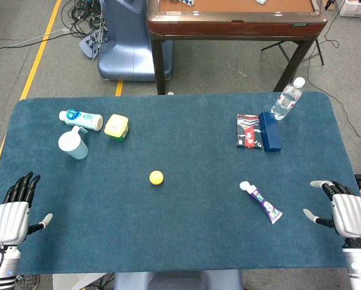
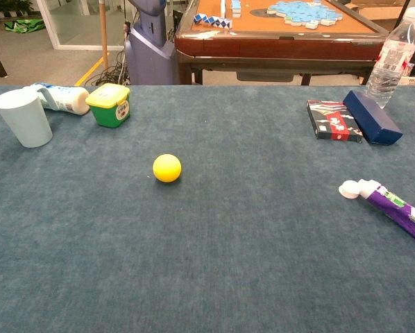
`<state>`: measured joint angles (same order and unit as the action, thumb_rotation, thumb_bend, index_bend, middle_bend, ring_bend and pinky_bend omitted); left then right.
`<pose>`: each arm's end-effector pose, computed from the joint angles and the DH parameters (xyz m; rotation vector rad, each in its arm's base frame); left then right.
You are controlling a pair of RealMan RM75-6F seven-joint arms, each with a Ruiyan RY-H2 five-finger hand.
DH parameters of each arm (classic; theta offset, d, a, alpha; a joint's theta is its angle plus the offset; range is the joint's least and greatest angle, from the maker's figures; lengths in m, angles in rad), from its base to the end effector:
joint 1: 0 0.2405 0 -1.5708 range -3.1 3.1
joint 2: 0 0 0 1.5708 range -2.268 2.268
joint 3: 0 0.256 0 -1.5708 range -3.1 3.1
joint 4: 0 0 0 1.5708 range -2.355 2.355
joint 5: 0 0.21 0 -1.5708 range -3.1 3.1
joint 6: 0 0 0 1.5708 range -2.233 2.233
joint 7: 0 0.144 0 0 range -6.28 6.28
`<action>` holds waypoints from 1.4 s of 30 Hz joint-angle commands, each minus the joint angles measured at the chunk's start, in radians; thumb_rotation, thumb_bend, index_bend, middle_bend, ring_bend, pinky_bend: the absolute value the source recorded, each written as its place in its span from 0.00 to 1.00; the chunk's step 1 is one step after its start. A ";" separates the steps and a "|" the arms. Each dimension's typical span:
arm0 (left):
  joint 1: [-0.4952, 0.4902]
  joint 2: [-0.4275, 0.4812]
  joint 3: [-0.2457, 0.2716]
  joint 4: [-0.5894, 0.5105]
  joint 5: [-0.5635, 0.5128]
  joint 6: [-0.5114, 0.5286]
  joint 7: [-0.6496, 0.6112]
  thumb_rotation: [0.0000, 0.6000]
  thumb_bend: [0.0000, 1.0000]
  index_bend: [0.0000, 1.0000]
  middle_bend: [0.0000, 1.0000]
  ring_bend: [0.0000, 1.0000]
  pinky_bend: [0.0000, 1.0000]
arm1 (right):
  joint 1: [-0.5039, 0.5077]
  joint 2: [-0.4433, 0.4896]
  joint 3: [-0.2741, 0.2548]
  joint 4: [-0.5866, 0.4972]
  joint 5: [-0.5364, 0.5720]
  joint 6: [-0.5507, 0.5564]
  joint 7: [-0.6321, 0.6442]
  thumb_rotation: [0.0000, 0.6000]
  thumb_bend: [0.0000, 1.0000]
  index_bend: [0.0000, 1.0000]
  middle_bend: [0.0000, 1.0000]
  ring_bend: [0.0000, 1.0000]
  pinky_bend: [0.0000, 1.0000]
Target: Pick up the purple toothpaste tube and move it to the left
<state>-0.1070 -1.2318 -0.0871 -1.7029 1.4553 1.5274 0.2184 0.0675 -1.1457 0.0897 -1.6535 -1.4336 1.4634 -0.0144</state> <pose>-0.2788 0.1921 0.1299 -1.3310 -0.8548 -0.9299 -0.3101 -0.1829 0.1527 1.2950 -0.9734 0.9165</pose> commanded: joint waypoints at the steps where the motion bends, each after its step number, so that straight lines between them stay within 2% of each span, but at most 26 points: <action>1: -0.002 -0.001 -0.001 0.002 -0.002 -0.003 -0.001 1.00 0.16 0.00 0.00 0.00 0.08 | 0.000 -0.001 0.000 -0.001 0.001 -0.001 -0.001 1.00 0.13 0.32 0.36 0.27 0.31; 13: -0.014 -0.010 -0.006 0.026 -0.008 -0.021 -0.020 1.00 0.16 0.00 0.00 0.00 0.08 | 0.002 0.012 0.003 -0.040 0.023 -0.011 -0.045 1.00 0.13 0.32 0.37 0.27 0.31; 17: -0.015 -0.016 -0.003 0.034 -0.008 -0.026 -0.025 1.00 0.16 0.00 0.00 0.00 0.08 | 0.017 0.008 0.010 -0.051 0.039 -0.033 -0.072 1.00 0.13 0.32 0.40 0.27 0.31; 20: -0.015 -0.018 -0.002 0.038 -0.008 -0.026 -0.030 1.00 0.16 0.00 0.00 0.00 0.08 | 0.035 0.005 0.011 -0.062 0.060 -0.072 -0.093 1.00 0.13 0.32 0.43 0.27 0.31; 31: -0.012 -0.022 0.005 0.045 -0.009 -0.029 -0.039 1.00 0.16 0.00 0.00 0.00 0.08 | 0.150 -0.027 0.025 -0.072 0.182 -0.290 -0.155 1.00 0.13 0.32 0.41 0.27 0.31; 42: -0.018 -0.026 0.011 0.049 -0.006 -0.043 -0.045 1.00 0.16 0.00 0.00 0.00 0.08 | 0.251 -0.114 0.042 0.007 0.293 -0.427 -0.205 1.00 0.13 0.32 0.40 0.27 0.31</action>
<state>-0.1249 -1.2578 -0.0764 -1.6540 1.4490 1.4844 0.1737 0.3069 -1.2471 0.1281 -1.6565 -1.1508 1.0494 -0.2150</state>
